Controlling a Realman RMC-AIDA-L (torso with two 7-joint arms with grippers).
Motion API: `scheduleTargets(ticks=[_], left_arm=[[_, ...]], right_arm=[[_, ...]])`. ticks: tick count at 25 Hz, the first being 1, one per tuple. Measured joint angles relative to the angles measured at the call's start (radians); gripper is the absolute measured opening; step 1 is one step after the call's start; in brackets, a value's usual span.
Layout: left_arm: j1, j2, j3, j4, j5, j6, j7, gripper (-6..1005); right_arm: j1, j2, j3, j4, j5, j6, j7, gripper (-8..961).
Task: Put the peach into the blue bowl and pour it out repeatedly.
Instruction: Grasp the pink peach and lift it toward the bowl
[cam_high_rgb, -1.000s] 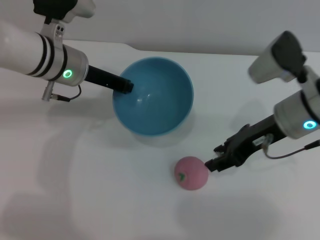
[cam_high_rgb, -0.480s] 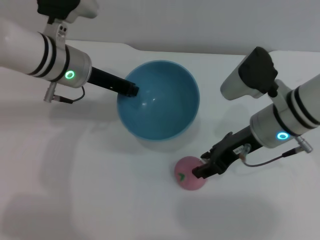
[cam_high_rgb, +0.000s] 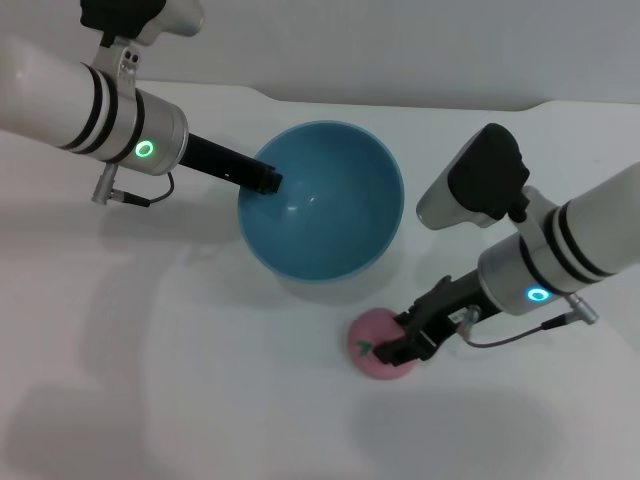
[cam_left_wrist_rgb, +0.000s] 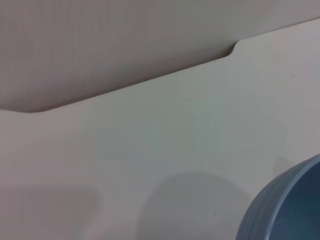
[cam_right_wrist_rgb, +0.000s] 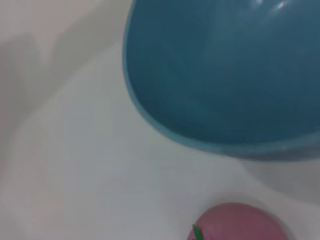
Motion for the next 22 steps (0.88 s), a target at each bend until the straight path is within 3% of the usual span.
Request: scheduleTargets(ticks=[15,22], left_arm=[[-0.003,-0.003,-0.001,-0.001,-0.003,-0.01,-0.001,-2],[-0.004,-0.002,-0.001,-0.001,-0.003,-0.012,-0.001,-2]], right_arm=[[-0.01,-0.006,-0.034,0.042,0.073,0.081,0.0,390],[-0.063,-0.021,0.048,0.02,0.091,0.042,-0.012,207]])
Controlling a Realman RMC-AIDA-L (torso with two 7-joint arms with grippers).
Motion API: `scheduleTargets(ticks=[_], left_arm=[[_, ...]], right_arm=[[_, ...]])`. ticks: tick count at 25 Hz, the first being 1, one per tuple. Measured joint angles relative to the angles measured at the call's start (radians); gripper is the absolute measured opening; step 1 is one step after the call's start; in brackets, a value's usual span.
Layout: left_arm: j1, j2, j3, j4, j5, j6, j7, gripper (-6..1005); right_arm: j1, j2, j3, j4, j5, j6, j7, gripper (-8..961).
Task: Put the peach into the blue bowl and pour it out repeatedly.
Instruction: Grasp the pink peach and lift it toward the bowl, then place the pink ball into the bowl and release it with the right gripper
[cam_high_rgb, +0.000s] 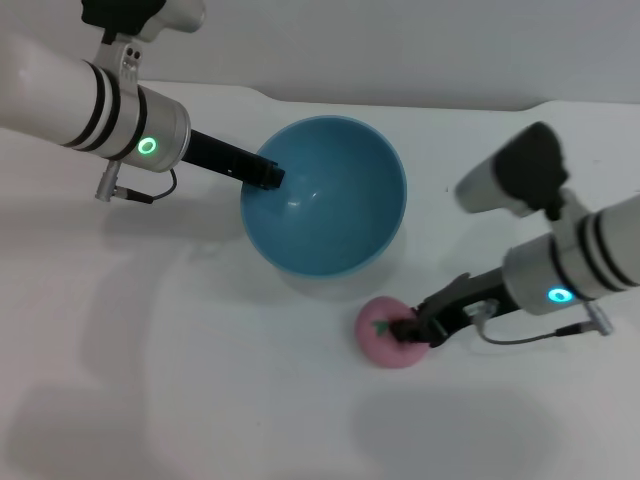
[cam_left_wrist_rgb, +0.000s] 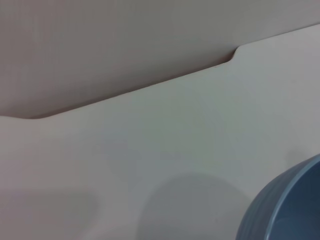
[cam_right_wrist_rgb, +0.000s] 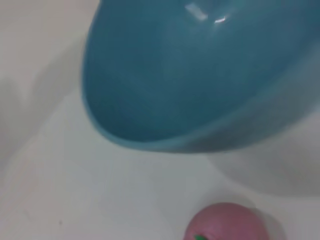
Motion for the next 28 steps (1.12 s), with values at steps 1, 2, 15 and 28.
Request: scheduleTargets(ticks=[1,2,15,28], left_arm=[[0.0,0.0,0.0,0.0,0.001,0.0,0.0,-2],[0.0,0.0,0.0,0.0,0.003,0.001,0.0,-2],[-0.028,0.001,0.151,-0.032,0.012,0.01,-0.037,-2],[-0.098,-0.014,0.348,-0.032,-0.007,0.025,-0.169,-2]], right_arm=[[-0.022,-0.002,0.037,-0.017,-0.001,-0.022,-0.012,201],[-0.049,-0.006,0.079,-0.04,-0.001,-0.049,-0.032,195],[-0.263,-0.001,0.666,-0.315,0.122,-0.609,-0.328,98],[-0.213,0.004,0.569,-0.374,0.063,-0.584,-0.36,55]])
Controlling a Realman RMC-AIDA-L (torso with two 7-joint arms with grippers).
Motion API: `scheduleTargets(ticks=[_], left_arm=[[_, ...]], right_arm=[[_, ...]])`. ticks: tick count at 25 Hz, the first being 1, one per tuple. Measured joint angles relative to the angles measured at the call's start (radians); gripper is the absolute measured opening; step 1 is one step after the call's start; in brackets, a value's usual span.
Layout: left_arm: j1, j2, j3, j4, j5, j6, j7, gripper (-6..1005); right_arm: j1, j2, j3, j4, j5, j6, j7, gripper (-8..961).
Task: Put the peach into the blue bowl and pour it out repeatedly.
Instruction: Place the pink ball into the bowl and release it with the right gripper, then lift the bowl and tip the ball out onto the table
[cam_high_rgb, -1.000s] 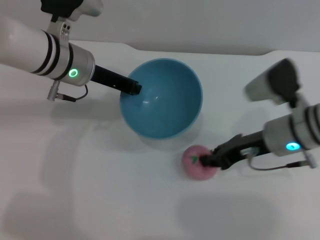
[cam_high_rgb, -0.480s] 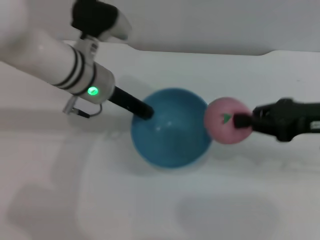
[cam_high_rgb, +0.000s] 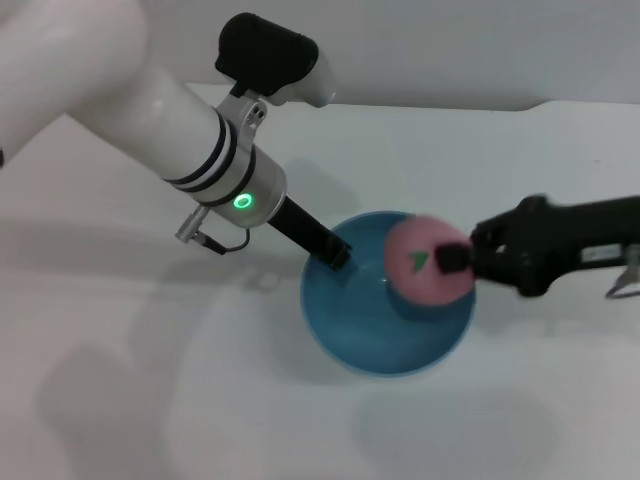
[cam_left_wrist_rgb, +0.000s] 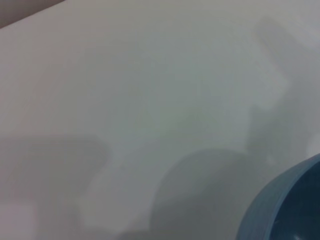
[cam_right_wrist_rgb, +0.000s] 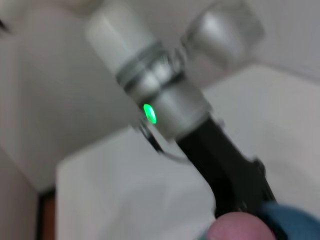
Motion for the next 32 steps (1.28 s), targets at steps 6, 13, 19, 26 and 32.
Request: scheduleTargets(ticks=[6,13,19,26,32], left_arm=[[-0.009,-0.001,0.001,0.007,-0.003,0.015,-0.023,-1],[-0.014,-0.001,0.0,0.009,-0.003,0.015,-0.025,-2],[-0.018,0.0,0.001,0.013,-0.003,0.013,-0.026,-1],[-0.011,0.001,-0.001,0.016,-0.003,-0.041,-0.026,-2],[0.114,0.007,0.022,0.081,-0.005,-0.348,-0.012,-1]], right_arm=[[0.005,0.005,-0.125,0.017,-0.054,0.121,0.005,65],[0.017,0.001,-0.116,0.019,-0.056,0.135,0.01,245],[0.015,0.0,-0.097,0.012,-0.057,0.146,0.01,376],[-0.021,0.001,0.07,0.018,0.001,0.174,0.011,394],[-0.122,-0.001,0.284,0.088,0.058,0.19,0.011,394]])
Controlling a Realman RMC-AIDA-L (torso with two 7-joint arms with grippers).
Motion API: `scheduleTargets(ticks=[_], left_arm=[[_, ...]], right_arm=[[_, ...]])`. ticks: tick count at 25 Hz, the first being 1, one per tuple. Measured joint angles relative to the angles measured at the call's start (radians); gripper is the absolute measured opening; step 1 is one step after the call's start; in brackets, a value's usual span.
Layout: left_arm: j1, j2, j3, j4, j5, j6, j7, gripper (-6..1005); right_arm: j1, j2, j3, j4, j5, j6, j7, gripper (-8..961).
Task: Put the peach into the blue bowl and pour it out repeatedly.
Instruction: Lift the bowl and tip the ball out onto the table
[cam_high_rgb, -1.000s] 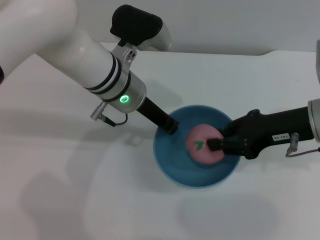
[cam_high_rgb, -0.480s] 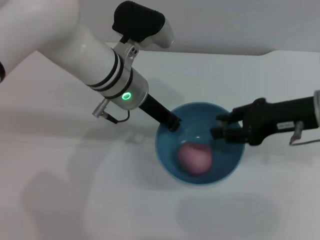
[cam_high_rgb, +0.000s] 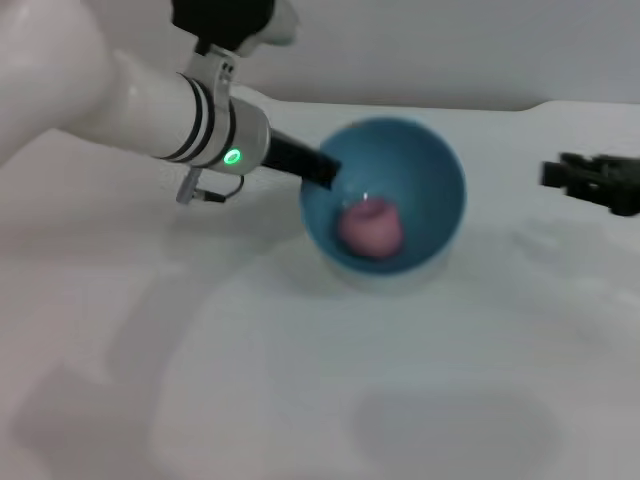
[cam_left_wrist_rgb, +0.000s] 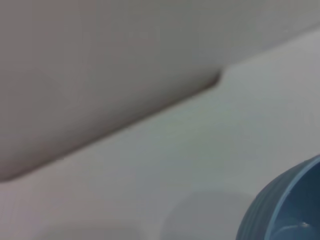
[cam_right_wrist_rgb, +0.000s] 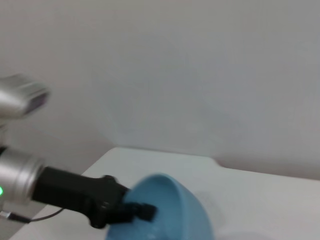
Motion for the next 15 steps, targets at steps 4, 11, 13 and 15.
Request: scheduleTargets(ticks=[4,11,13,15], left_arm=[[0.062,0.002,0.072,0.03,-0.002,-0.154,0.001,-1],[0.295,0.004,0.362,0.143,0.007,-0.775,0.144,-2],[0.318,0.004,0.421,0.143,0.009,-0.876,0.212,-1],[0.334,0.003,0.491,0.125,0.01,-0.989,0.291,-1]], right_arm=[[-0.031,0.0,0.067,0.039,0.002,-0.001,0.0,393],[-0.092,-0.002,0.19,0.091,0.039,-0.03,-0.004,393],[-0.101,-0.002,0.226,0.091,0.04,-0.05,-0.006,393],[-0.106,-0.002,0.252,0.092,0.04,-0.065,-0.005,394]])
